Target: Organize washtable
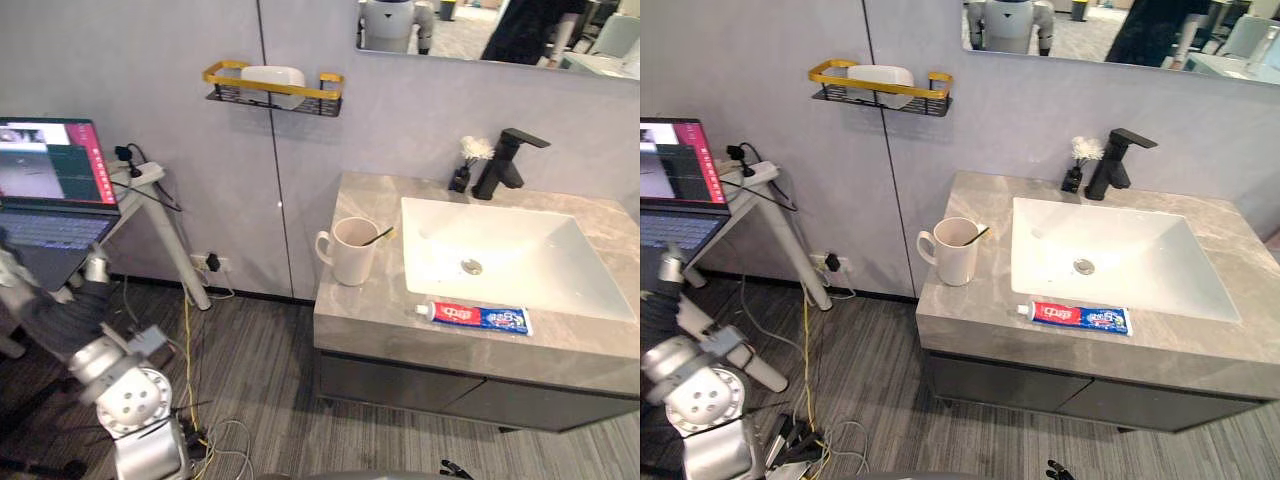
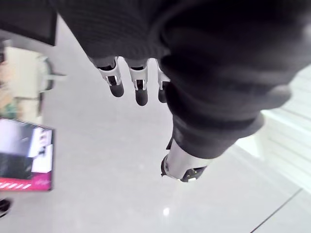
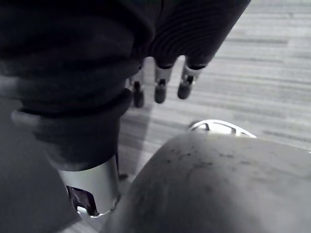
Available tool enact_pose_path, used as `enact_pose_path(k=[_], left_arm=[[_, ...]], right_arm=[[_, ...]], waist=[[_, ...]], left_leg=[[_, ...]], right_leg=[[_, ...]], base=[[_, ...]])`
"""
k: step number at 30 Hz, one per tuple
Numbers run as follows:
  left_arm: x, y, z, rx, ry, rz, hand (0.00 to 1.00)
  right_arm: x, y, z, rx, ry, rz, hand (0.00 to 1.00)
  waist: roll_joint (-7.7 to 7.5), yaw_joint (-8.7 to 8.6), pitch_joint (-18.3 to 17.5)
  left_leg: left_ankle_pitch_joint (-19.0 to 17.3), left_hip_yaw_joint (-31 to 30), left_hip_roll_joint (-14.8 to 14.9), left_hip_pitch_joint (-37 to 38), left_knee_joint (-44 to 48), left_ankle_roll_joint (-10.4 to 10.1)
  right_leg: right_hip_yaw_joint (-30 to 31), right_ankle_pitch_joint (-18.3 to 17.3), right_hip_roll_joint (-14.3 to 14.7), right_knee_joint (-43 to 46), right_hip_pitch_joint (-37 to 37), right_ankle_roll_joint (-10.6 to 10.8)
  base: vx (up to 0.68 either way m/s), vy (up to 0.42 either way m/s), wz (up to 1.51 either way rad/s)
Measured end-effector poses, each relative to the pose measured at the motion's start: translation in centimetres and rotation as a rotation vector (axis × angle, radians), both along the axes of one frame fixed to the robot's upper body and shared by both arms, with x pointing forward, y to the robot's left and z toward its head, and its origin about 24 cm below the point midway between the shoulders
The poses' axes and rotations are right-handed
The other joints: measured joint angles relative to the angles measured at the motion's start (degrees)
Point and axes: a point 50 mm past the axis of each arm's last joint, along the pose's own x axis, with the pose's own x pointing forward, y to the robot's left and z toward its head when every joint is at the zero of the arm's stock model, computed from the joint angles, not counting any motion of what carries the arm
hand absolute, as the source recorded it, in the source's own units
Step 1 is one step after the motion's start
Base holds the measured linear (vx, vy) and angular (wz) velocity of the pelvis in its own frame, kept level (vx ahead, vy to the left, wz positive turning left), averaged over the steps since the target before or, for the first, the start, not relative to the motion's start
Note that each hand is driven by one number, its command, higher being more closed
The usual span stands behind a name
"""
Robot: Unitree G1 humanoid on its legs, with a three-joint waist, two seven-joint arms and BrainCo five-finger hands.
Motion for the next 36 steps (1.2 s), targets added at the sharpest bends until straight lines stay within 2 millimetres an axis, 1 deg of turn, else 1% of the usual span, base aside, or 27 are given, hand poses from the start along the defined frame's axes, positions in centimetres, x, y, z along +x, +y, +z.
enact_pose_path(k=[1, 3, 4, 6, 7, 9, 10, 11, 13, 15, 16, 17, 19, 20, 21, 22, 24, 25, 26, 28, 31, 34, 36], left_arm=[[0.1, -0.1, 1.0, 0.034, -0.04, -0.01, 0.0], [0.6, -1.1, 3.5, 0.122, -0.141, -0.079, 0.0], [0.7, -1.4, 4.0, 0.146, -0.158, -0.103, 0.0], [1.6, -3.1, 5.3, 0.22, -0.193, -0.244, 0.0], [1.9, -3.7, 5.6, 0.239, -0.203, -0.296, 0.0], [3.1, -6.3, 7.1, 0.316, -0.248, -0.477, 0.0], [3.9, -8.0, 7.8, 0.358, -0.266, -0.574, 0.0], [4.3, -8.8, 8.1, 0.378, -0.272, -0.624, 0.0], [5.8, -11.7, 8.8, 0.442, -0.269, -0.784, 0.0], [7.1, -13.8, 8.7, 0.468, -0.234, -0.895, 0.0], [8.0, -16.0, 8.5, 0.509, -0.189, -0.993, 0.0], [8.3, -16.9, 8.4, 0.533, -0.169, -1.032, 0.0], [8.6, -20.3, 7.8, 0.64, -0.108, -1.17, 0.0], [8.5, -21.1, 7.7, 0.665, -0.097, -1.202, 0.0], [8.5, -22.4, 7.3, 0.698, -0.078, -1.252, 0.0], [8.5, -23.0, 7.1, 0.709, -0.068, -1.276, 0.0], [9.1, -25.2, 6.7, 0.752, -0.024, -1.333, 0.0], [9.2, -25.5, 6.6, 0.767, -0.012, -1.339, 0.0], [9.5, -25.8, 6.6, 0.787, 0.004, -1.345, 0.0], [9.5, -26.3, 6.4, 0.82, 0.023, -1.362, 0.0], [9.7, -27.5, 6.0, 0.886, 0.065, -1.39, 0.0], [10.2, -28.5, 4.7, 0.954, 0.152, -1.41, 0.0], [10.6, -29.4, 3.3, 0.969, 0.22, -1.421, 0.0]], right_arm=[[0.1, -0.1, 0.0, -0.003, 0.003, 0.017, 0.0], [0.7, -0.3, 0.1, -0.015, 0.002, 0.074, 0.0], [0.9, -0.4, 0.1, -0.016, 0.001, 0.079, 0.0], [1.1, -0.8, 0.2, -0.015, 0.006, 0.1, 0.0], [1.2, -0.9, 0.2, -0.018, 0.009, 0.106, 0.0], [1.3, -1.1, 0.2, -0.024, 0.009, 0.12, 0.0], [1.5, -1.1, 0.3, -0.025, 0.009, 0.131, 0.0], [1.6, -1.2, 0.3, -0.023, 0.009, 0.133, 0.0], [1.9, -1.2, 0.3, -0.018, 0.004, 0.136, 0.0], [2.0, -1.1, 0.4, -0.017, 0.002, 0.136, 0.0], [2.3, -1.0, 0.4, -0.016, -0.006, 0.137, 0.0], [2.4, -1.0, 0.4, -0.016, -0.007, 0.136, 0.0], [2.6, -1.1, 0.4, -0.017, -0.009, 0.131, 0.0], [2.6, -1.1, 0.4, -0.016, -0.011, 0.126, 0.0], [2.6, -1.2, 0.5, -0.016, -0.011, 0.116, 0.0], [2.6, -1.3, 0.5, -0.015, -0.013, 0.108, 0.0], [2.5, -1.5, 0.5, -0.008, -0.018, 0.06, 0.0], [2.5, -1.6, 0.5, -0.008, -0.021, 0.047, 0.0], [2.4, -1.7, 0.5, -0.008, -0.023, 0.029, 0.0], [2.4, -1.9, 0.5, -0.004, -0.029, -0.008, 0.0], [2.3, -1.9, 0.5, -0.006, -0.031, -0.023, 0.0], [2.5, -1.9, 0.6, -0.007, -0.038, -0.029, 0.0], [2.5, -1.8, 0.6, -0.006, -0.041, -0.029, 0.0]], waist=[[0.25, 0.02, -0.04], [0.96, 0.09, 0.28], [1.15, 0.07, 0.26], [2.07, 0.02, -0.13], [2.18, 0.03, -0.25], [2.72, -0.23, -0.18], [3.0, -0.56, -0.12], [3.09, -0.78, -0.18], [3.31, -1.93, -0.17], [3.31, -2.63, -0.17], [3.41, -3.34, -0.11], [3.44, -3.55, -0.09], [3.7, -4.91, 0.0], [3.78, -5.17, -0.03], [3.91, -6.06, -0.08], [4.06, -6.22, -0.18], [4.34, -6.45, -0.25], [4.48, -6.67, -0.17], [4.46, -7.58, -0.08], [4.74, -8.5, -0.02], [4.67, -9.15, 0.06], [4.58, -9.44, 0.15], [4.5, -9.55, 0.32]], left_leg=[[0.7, -0.89, -0.15, 0.01, -0.78, 0.02], [1.72, -3.29, -0.45, -0.28, -1.4, 0.08], [1.92, -3.61, -0.49, -0.38, -1.45, 0.12], [2.32, -4.92, -0.69, -0.61, -1.78, 0.16], [2.46, -5.22, -0.74, -0.64, -1.88, 0.14], [3.29, -6.56, -1.1, -0.88, -2.43, 0.37], [3.62, -7.29, -1.28, -0.88, -2.59, 0.31], [3.77, -7.47, -1.33, -0.87, -2.72, 0.31], [4.04, -7.81, -1.36, -0.84, -2.75, 0.25], [4.19, -7.97, -1.39, -0.82, -2.76, 0.27], [4.24, -8.07, -1.44, -0.74, -2.77, 0.27], [4.24, -8.06, -1.44, -0.71, -2.78, 0.27], [4.37, -8.04, -1.44, -0.53, -3.16, 0.32], [4.42, -7.91, -1.42, -0.36, -3.34, 0.29], [4.42, -7.73, -1.39, -0.1, -3.62, 0.29], [4.42, -7.64, -1.39, 0.03, -3.81, 0.29], [4.43, -6.7, -1.29, 0.46, -4.35, 0.28], [4.43, -6.42, -1.26, 0.71, -4.35, 0.27], [4.43, -6.29, -1.25, 0.95, -4.52, 0.27], [4.42, -6.29, -1.19, 1.18, -4.64, 0.27], [4.42, -6.27, -1.04, 1.38, -4.89, 0.27], [4.4, -5.94, -0.97, 1.84, -5.17, 0.27], [4.39, -5.37, -0.76, 1.82, -5.26, 0.26]], right_leg=[[-0.91, -0.11, 0.0, -0.09, 0.41, -0.13], [-3.24, -0.21, 0.03, -0.46, 1.67, -0.15], [-3.62, -0.24, 0.03, -0.54, 1.93, -0.16], [-4.69, -0.41, 0.14, -0.97, 2.64, -0.43], [-4.91, -0.41, 0.15, -0.98, 2.73, -0.44], [-5.91, -0.43, 0.09, -1.07, 3.19, -0.46], [-6.44, -0.44, 0.03, -1.08, 3.59, -0.46], [-6.48, -0.44, 0.03, -1.08, 3.65, -0.46], [-6.49, -0.42, 0.06, -0.98, 3.74, -0.48], [-6.51, -0.41, 0.05, -0.9, 3.86, -0.49], [-6.51, -0.42, 0.03, -0.88, 3.99, -0.49], [-6.48, -0.43, 0.03, -0.87, 3.99, -0.48], [-6.44, -0.53, 0.03, -0.85, 3.96, -0.52], [-6.3, -0.55, 0.03, -0.85, 3.91, -0.52], [-6.12, -0.61, 0.05, -0.84, 3.91, -0.53], [-6.04, -0.65, 0.05, -0.83, 3.91, -0.54], [-5.12, -0.65, 0.05, -0.79, 3.39, -0.55], [-4.87, -0.65, 0.05, -0.79, 3.35, -0.55], [-4.69, -0.68, 0.04, -0.74, 3.36, -0.57], [-4.52, -1.03, 0.02, -0.28, 3.3, -0.72], [-4.45, -1.34, 0.09, -0.03, 3.25, -0.76], [-3.79, -1.54, 0.07, 0.06, 3.18, -0.73], [-3.04, -1.78, 0.08, 0.71, 2.42, -0.73]], base=[[-0.03, -0.051, 0.54], [-0.06, -0.034, 0.55], [-0.08, -0.018, 0.4], [-0.08, -0.007, 0.27], [-0.07, -0.004, 0.27], [-0.06, -0.005, 0.31], [-0.06, -0.002, 0.26], [-0.05, 0.003, 0.19], [-0.03, 0.011, 0.06], [-0.03, 0.013, 0.04], [-0.02, 0.018, 0.04], [0.0, 0.0, 0.0], [0.0, 0.0, 0.0], [0.02, 0.012, -0.06], [0.03, 0.011, -0.06], [0.04, 0.015, -0.1], [0.04, 0.021, -0.18], [0.06, 0.027, -0.17], [0.05, 0.021, -0.09], [0.05, 0.02, -0.03], [0.01, 0.01, -0.01], [0.0, 0.016, -0.09], [-0.01, 0.018, -0.14]])
